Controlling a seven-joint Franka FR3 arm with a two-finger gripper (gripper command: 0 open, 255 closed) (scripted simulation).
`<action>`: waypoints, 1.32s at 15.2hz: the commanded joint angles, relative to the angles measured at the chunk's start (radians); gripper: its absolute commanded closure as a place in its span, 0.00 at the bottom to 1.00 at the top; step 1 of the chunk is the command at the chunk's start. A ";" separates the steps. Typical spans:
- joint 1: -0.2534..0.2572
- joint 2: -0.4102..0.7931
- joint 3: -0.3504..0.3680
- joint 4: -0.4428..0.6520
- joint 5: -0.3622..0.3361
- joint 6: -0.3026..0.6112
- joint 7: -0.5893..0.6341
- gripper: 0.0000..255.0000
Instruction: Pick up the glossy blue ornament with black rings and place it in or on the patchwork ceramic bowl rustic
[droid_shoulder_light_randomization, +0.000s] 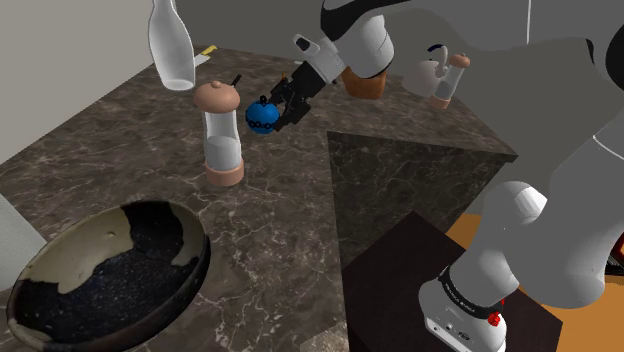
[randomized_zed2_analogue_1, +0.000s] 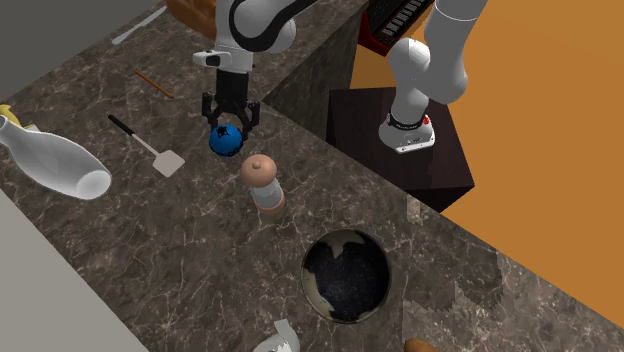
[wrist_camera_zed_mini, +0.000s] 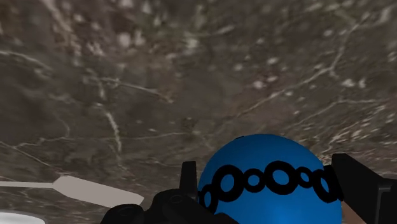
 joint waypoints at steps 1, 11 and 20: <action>0.000 0.001 0.000 -0.001 0.000 0.000 0.000 1.00; -0.006 -0.044 0.005 0.063 -0.081 -0.064 0.103 1.00; -0.012 -0.071 0.010 0.145 -0.142 -0.140 0.192 1.00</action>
